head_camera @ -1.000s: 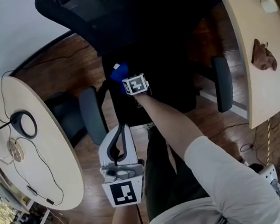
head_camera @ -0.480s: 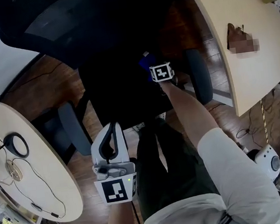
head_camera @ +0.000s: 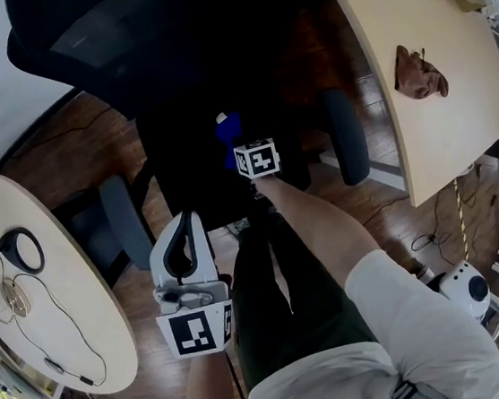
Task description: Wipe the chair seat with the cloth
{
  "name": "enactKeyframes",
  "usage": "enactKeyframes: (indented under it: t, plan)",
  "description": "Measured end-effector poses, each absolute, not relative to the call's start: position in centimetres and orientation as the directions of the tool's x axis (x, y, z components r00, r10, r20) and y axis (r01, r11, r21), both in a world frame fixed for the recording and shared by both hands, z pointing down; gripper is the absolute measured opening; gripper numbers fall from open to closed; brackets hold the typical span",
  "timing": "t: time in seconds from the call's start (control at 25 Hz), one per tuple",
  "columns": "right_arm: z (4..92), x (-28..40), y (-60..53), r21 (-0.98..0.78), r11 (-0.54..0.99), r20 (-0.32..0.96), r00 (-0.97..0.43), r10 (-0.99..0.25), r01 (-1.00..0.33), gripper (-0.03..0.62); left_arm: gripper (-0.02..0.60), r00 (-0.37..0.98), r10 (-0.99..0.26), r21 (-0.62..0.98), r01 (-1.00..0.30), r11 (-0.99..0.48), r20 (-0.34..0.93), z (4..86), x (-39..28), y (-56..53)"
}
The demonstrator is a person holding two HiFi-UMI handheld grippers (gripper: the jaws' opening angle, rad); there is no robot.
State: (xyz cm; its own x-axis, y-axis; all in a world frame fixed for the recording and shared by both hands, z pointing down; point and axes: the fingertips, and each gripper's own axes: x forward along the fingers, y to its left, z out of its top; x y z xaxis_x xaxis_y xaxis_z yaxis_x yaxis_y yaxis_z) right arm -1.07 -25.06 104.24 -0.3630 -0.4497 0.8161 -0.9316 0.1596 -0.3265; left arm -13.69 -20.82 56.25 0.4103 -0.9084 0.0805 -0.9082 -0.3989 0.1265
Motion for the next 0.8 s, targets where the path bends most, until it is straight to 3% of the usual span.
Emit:
enactKeyframes:
  t: [0.2,0.36,0.6,0.8]
  plan:
    - [102.5,-17.9,-19.0,-0.482,0.226,0.768,-0.532,-0.356,-0.847,0.069,0.064,0.367,-0.929,0.106,-0.926,-0.362,0.035,53.4,-14.2,-21.2]
    - [105.1,-22.1,-17.2,-0.462,0.256,0.788,-0.525,-0.321,-0.849,0.069,0.064,0.301,-0.953,0.074,-0.952,-0.298,0.034,54.8,-17.3,-20.4]
    - [109.2,-17.0,-17.7,-0.394,0.217,0.82,-0.448,-0.355,-0.893,0.069,0.064,0.275,-0.958,0.059,-0.961,-0.271,0.08,57.4,-20.0,-19.2]
    - [109.3,-4.4,-19.7,-0.275,0.179,0.855,-0.326,-0.403,-0.944,0.069,0.064,0.312,-0.942,0.076,-0.95,-0.304,0.121,59.6,-18.5,-19.0]
